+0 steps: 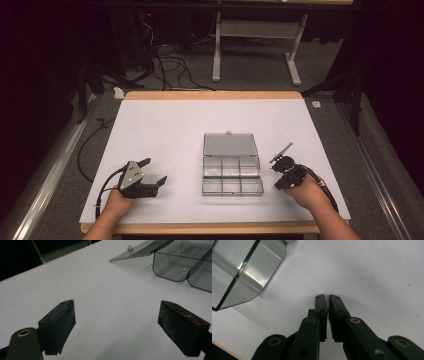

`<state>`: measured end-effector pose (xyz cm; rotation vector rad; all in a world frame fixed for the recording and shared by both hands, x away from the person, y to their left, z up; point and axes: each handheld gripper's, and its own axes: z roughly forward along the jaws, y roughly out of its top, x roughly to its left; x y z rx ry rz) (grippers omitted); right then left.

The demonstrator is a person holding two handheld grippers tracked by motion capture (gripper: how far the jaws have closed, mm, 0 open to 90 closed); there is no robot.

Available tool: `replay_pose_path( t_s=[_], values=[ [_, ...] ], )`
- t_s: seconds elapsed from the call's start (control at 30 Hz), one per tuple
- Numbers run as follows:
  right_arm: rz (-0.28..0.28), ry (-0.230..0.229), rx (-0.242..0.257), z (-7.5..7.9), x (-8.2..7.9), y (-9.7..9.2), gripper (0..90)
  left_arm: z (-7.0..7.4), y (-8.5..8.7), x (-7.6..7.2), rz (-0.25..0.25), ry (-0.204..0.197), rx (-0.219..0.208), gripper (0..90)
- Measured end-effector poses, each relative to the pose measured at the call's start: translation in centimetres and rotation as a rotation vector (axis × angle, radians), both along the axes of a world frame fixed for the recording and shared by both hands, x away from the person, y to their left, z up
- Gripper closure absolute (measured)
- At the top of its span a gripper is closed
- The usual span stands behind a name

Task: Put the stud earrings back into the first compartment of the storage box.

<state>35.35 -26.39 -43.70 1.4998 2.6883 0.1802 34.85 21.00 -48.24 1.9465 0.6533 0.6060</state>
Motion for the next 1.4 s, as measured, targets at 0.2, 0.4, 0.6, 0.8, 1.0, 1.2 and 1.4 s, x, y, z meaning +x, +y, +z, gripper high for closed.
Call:
replay_pose_path(
  t_s=[0.2,0.4,0.6,0.8,1.0,1.2,1.4],
  values=[
    [0.014,0.011,0.004,0.1,0.0,-0.1,86.9,0.0,0.0,0.0,0.001,0.001,-0.001,15.0],
    [0.008,0.002,0.029,0.6,0.0,-0.5,86.9,0.0,0.0,0.0,0.0,0.0,0.001,15.0],
    [-0.01,0.015,0.055,1.6,0.1,-0.5,86.8,0.0,0.0,0.1,0.002,0.004,-0.002,15.0],
    [0.009,-0.009,0.062,3.0,0.6,-0.1,86.7,0.0,0.0,0.0,0.001,0.0,0.0,15.0],
    [0.026,-0.036,0.072,4.4,1.1,0.7,86.7,0.0,0.0,0.0,0.0,-0.003,0.002,15.1],
    [0.033,-0.047,0.072,5.4,1.5,1.2,86.8,0.0,0.0,0.0,-0.001,0.0,0.003,15.0],
    [0.07,-0.064,0.078,6.6,2.1,2.6,86.8,0.0,0.0,0.0,-0.001,0.0,0.002,15.0]
  ],
)
